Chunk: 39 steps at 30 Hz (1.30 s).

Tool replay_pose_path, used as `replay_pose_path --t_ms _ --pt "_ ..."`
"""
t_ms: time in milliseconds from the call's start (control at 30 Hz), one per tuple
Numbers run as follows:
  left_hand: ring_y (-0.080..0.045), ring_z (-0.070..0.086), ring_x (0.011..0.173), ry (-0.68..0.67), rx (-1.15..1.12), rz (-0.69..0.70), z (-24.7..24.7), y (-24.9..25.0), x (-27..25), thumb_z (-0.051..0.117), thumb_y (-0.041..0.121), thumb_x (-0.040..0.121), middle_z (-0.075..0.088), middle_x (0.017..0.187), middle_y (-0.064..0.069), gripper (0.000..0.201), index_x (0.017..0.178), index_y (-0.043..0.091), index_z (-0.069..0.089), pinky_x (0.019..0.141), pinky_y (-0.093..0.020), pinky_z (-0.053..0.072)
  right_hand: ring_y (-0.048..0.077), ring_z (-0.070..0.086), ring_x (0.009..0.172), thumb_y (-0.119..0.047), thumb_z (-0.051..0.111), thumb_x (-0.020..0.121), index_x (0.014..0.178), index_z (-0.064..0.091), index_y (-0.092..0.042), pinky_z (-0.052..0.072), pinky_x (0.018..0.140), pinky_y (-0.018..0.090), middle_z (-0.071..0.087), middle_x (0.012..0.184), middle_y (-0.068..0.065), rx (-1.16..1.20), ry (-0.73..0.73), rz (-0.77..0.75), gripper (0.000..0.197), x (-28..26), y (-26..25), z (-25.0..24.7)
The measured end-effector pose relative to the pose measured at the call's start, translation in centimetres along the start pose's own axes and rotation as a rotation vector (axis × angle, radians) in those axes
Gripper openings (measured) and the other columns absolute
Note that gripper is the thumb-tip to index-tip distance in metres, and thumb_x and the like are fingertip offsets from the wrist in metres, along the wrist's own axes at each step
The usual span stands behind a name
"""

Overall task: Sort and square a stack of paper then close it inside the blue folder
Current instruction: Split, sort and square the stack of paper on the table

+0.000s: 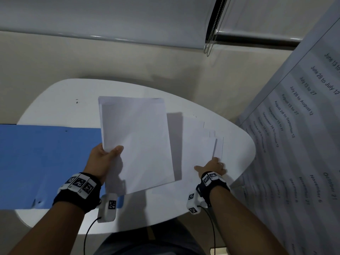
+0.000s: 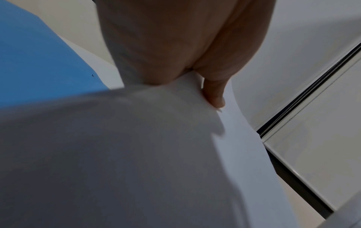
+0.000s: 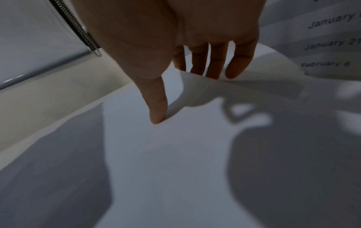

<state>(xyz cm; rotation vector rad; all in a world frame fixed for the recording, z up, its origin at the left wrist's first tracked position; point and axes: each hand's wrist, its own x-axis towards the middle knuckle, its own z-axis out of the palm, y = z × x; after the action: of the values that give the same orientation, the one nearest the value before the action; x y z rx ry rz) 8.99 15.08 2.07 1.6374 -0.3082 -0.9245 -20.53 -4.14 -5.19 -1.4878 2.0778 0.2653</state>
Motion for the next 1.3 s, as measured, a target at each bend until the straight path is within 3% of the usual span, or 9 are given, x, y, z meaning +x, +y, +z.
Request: replay_pose_path --t_ms 167,367,533,667,767,933,1033,1167,1300 --pt "-0.025 0.056 0.07 -0.005 0.011 -0.004 -0.1 0.4 0.1 0.078 0.031 0.075 0.06 0.079 -0.01 0.043 0.102 0.0 0.065 0.064 -0.04 0.051 0.037 0.051 0.124 -0.033 0.08 0.077 0.147 0.017 -0.001 0.048 0.098 0.043 0.045 0.141 0.019 0.107 -0.053 -0.024 0.099 -0.1 -0.2 0.7" --pt "-0.024 0.056 0.068 0.006 0.032 0.005 -0.8 0.7 0.4 0.072 0.016 0.09 0.062 0.077 -0.006 0.013 0.098 0.007 0.065 0.062 -0.036 0.051 0.034 0.056 0.119 -0.018 0.071 0.087 0.141 0.042 0.001 0.048 0.098 0.037 0.054 0.136 0.02 0.349 0.025 -0.133 0.063 -1.6 -0.1 -1.6" --pt "-0.024 0.057 0.07 0.015 -0.01 -0.052 -1.7 0.3 1.1 0.072 0.017 0.09 0.062 0.079 -0.007 0.016 0.101 0.008 0.064 0.062 -0.037 0.052 0.037 0.065 0.097 -0.02 0.069 0.088 0.105 0.068 0.005 0.047 0.083 0.031 0.069 0.107 0.023 0.38 0.337 -0.402 0.03 -4.3 -1.4 -9.4" --pt "-0.027 0.059 0.077 0.02 -0.046 -0.102 -1.0 -0.4 2.0 0.072 0.019 0.091 0.065 0.086 -0.007 0.019 0.105 0.009 0.065 0.068 -0.038 0.052 0.039 0.066 0.082 -0.032 0.066 0.085 0.093 0.07 0.007 0.045 0.072 0.035 0.07 0.089 0.028 0.366 0.585 -0.59 0.04 -5.8 -2.0 -16.3" --pt "-0.029 0.061 0.085 -0.005 -0.048 -0.15 0.1 -1.6 2.7 0.073 0.023 0.09 0.069 0.095 -0.01 0.028 0.113 0.008 0.067 0.075 -0.042 0.054 0.026 0.065 0.07 -0.027 0.072 0.084 0.085 0.071 0.003 0.04 0.064 0.026 0.071 0.077 0.019 0.448 0.659 -0.651 0.03 -7.0 -2.2 -20.1" --pt "-0.039 0.069 0.097 -0.104 0.097 -0.309 2.9 -4.3 2.9 0.078 0.032 0.085 0.074 0.105 -0.018 0.037 0.113 0.009 0.07 0.09 -0.057 0.056 0.008 0.062 0.065 -0.023 0.076 0.082 0.09 0.072 0.003 0.039 0.058 0.016 0.068 0.08 0.01 0.606 0.426 -0.601 0.027 -6.3 -2.6 -19.2" --pt "-0.037 0.07 0.095 -0.136 0.327 -0.321 3.9 -6.1 3.6 0.081 0.05 0.067 0.075 0.102 -0.015 0.055 0.105 0.012 0.072 0.086 -0.055 0.058 0.014 0.061 0.083 -0.016 0.073 0.086 0.104 0.069 0.003 0.046 0.064 0.016 0.068 0.096 0.009 0.61 0.153 -0.51 0.027 -5.0 -2.3 -13.0" --pt "-0.034 0.064 0.108 -0.084 0.571 -0.242 4.9 -6.2 3.4 0.065 0.028 0.095 0.067 0.112 -0.012 0.034 0.119 0.004 0.066 0.084 -0.033 0.047 0.024 0.066 0.087 -0.013 0.075 0.083 0.101 0.07 -0.005 0.056 0.08 0.031 0.072 0.106 0.013 0.436 -0.13 -0.373 0.021 -2.5 -0.7 -3.8" --pt "-0.03 0.06 0.087 0.035 0.521 -0.219 4.7 -6.5 3.6 0.054 0.032 0.1 0.059 0.084 -0.011 0.033 0.087 0.002 0.059 0.071 -0.036 0.042 0.027 0.063 0.103 -0.011 0.069 0.087 0.115 0.064 -0.005 0.052 0.092 0.035 0.067 0.117 0.012 0.324 -0.13 -0.37 0.029 -2.1 -0.3 -0.7"
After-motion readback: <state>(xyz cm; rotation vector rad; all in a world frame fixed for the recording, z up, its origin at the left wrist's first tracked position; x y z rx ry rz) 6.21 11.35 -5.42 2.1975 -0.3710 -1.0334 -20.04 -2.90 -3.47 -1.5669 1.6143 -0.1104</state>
